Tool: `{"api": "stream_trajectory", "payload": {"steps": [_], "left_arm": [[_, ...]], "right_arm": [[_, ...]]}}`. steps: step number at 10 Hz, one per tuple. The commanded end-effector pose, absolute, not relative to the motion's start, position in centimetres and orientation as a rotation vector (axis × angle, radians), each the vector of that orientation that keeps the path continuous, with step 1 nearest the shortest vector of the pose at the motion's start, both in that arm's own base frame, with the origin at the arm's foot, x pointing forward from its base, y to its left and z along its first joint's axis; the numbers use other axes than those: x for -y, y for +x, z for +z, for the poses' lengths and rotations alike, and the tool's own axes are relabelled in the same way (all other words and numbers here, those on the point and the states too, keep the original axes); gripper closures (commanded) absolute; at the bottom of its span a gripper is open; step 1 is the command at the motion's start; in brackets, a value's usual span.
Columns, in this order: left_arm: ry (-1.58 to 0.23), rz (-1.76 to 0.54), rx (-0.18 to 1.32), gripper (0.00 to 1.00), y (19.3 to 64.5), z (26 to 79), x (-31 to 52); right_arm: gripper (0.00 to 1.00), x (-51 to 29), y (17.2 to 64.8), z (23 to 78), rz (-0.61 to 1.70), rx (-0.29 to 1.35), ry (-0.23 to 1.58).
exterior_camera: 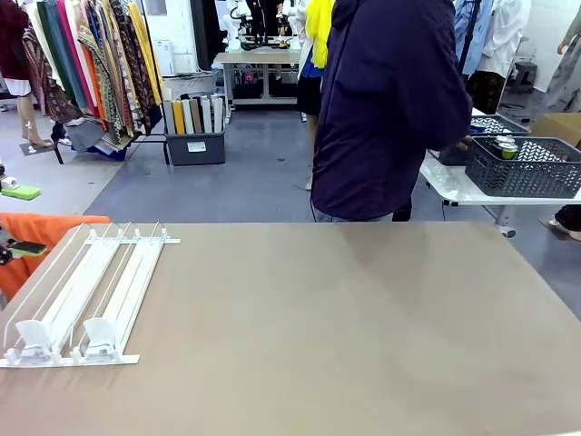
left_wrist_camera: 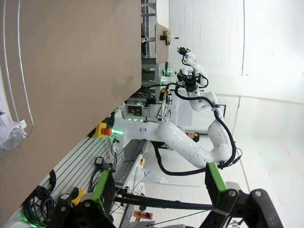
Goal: Retrieve and store the cans from the dispenser.
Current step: Pick up one can from the Automatic Can Dispenser and place it in the middle of the table.
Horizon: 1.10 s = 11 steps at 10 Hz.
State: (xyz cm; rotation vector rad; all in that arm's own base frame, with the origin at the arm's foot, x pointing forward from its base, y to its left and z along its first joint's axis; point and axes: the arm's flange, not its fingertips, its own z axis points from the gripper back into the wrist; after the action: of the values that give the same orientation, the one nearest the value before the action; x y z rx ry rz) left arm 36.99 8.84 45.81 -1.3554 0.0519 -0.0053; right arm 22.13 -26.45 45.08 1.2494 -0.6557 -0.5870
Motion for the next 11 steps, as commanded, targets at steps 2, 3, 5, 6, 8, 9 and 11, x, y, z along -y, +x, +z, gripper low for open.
{"api": "stream_trajectory", "payload": {"steps": [2,3,5,6,8,9,11], "left_arm": [[-1.368,-0.016,-0.046,0.00,36.78,45.95,-8.85],[-1.368,-0.016,-0.046,0.00,36.78,45.95,-8.85],[-1.368,-0.016,-0.046,0.00,36.78,45.95,-8.85],[-1.368,-0.016,-0.046,0.00,36.78,45.95,-8.85],[-1.368,-0.016,-0.046,0.00,36.78,45.95,-8.85],[-1.368,-0.016,-0.046,0.00,36.78,45.95,-8.85],[-1.368,-0.016,-0.046,0.00,36.78,45.95,-8.85]], "right_arm": [[0.00,26.61,22.20,45.18,-0.561,0.672,1.244],[0.00,26.61,22.20,45.18,-0.561,0.672,1.244],[0.00,26.61,22.20,45.18,-0.561,0.672,1.244],[0.00,26.61,22.20,45.18,-0.561,0.672,1.244],[0.00,26.61,22.20,45.18,-0.561,0.672,1.244],[0.00,26.61,22.20,45.18,-0.561,0.672,1.244],[0.00,26.61,22.20,45.18,-0.561,0.672,1.244]]}}
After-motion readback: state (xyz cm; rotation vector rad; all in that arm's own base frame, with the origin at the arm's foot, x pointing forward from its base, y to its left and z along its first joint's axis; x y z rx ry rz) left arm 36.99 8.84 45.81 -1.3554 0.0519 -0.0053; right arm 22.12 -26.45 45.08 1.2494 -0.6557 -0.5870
